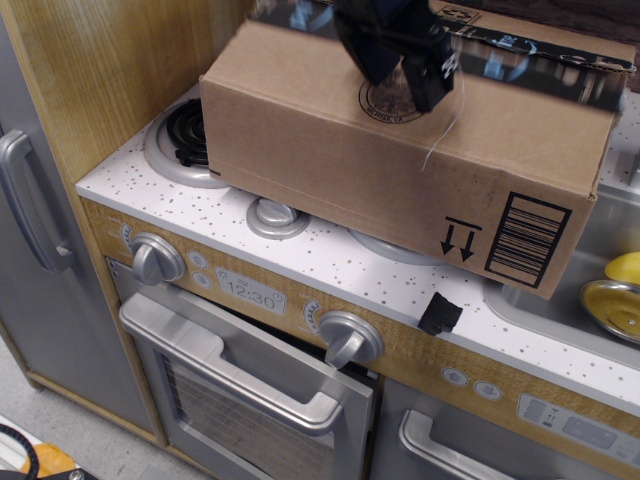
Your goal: Close large4fbox flaps
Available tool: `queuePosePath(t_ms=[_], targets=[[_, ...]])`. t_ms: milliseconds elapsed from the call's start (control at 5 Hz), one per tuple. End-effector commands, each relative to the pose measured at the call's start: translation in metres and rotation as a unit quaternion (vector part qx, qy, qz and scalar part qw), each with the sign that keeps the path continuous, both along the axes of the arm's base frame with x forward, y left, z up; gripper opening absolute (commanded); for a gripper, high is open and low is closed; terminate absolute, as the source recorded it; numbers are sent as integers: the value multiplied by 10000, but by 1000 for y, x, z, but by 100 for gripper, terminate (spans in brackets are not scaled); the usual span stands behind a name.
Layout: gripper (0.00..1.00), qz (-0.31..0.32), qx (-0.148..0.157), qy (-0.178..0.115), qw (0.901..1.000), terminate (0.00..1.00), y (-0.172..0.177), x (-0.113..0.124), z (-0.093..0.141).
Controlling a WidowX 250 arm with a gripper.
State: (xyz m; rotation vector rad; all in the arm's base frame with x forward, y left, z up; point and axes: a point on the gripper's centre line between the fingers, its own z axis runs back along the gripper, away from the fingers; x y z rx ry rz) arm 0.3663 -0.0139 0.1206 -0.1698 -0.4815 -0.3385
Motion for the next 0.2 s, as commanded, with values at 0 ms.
queuePosePath(t_ms=[0], targets=[[100, 16, -114, -145, 9998, 100, -2, 7, -4]])
